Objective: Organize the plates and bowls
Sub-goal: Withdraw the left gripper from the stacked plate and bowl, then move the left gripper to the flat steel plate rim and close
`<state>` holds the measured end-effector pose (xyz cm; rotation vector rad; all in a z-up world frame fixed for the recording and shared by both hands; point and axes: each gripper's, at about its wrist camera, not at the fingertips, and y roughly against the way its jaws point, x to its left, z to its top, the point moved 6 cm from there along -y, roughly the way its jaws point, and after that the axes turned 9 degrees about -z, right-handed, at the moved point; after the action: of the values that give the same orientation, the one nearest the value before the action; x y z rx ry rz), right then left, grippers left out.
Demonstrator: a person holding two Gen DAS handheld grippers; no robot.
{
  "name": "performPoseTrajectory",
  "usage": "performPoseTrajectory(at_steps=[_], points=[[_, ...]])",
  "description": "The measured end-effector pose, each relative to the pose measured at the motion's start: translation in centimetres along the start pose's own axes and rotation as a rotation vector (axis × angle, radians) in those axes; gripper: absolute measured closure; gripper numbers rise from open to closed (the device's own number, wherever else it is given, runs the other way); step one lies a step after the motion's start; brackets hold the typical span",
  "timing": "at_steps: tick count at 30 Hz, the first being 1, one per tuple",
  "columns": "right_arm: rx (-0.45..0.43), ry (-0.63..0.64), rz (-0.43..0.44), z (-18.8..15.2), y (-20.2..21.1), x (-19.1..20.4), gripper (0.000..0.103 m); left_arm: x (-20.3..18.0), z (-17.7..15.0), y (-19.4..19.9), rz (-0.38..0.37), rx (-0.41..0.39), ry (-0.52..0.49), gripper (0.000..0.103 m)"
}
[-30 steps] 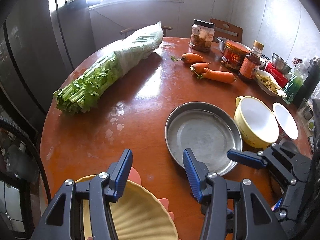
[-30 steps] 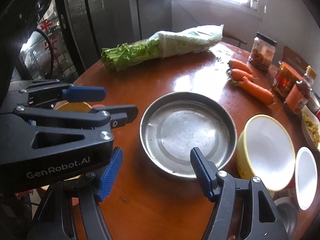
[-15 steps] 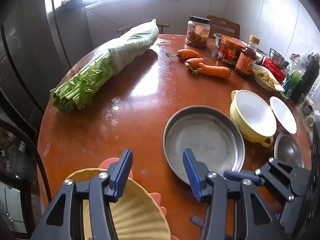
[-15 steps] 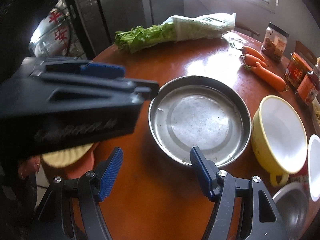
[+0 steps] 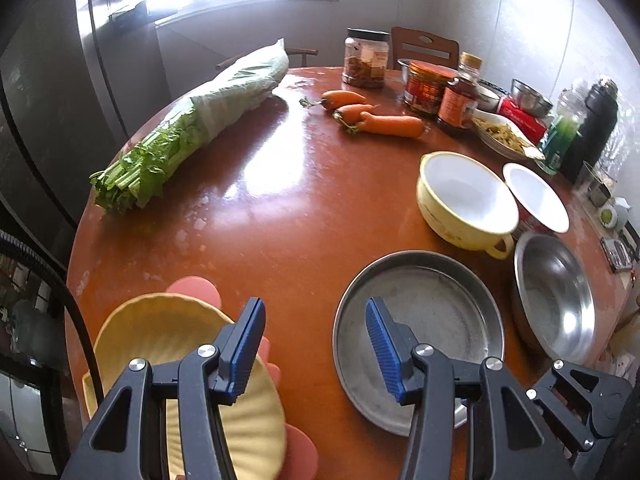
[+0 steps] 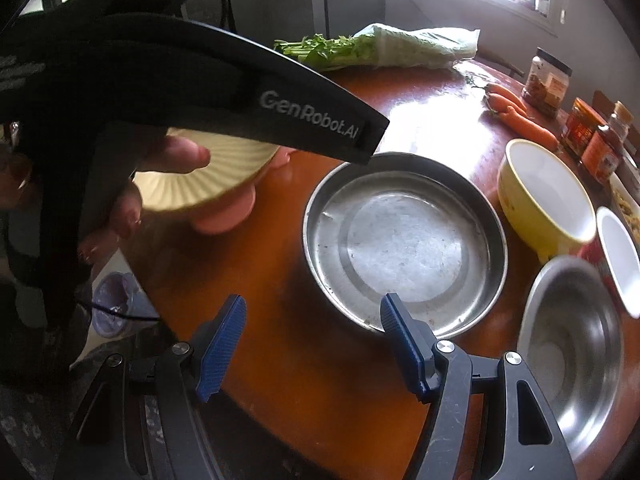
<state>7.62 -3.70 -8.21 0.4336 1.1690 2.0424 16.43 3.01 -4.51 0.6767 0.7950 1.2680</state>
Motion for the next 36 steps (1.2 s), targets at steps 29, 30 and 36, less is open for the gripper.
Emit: performPoseTrajectory(at_steps=[29,30,36], points=[[-0.050,-0.417,-0.121,-4.0,2.1,-6.2,0.052,-2.6,-2.3,-3.2,-0.055,0.070,-0.054,0.056],[-0.049,-0.419,-0.122,-3.9,2.0,-6.3,0.053,-2.6,-2.2,-3.3,-0.058,0.072,-0.057,0.057],[-0.048,-0.405,-0.148,-3.2,0.7,-6.5,0.059,-2.8,-2.4,-4.5,-0.048,0.113,-0.058,0.067]])
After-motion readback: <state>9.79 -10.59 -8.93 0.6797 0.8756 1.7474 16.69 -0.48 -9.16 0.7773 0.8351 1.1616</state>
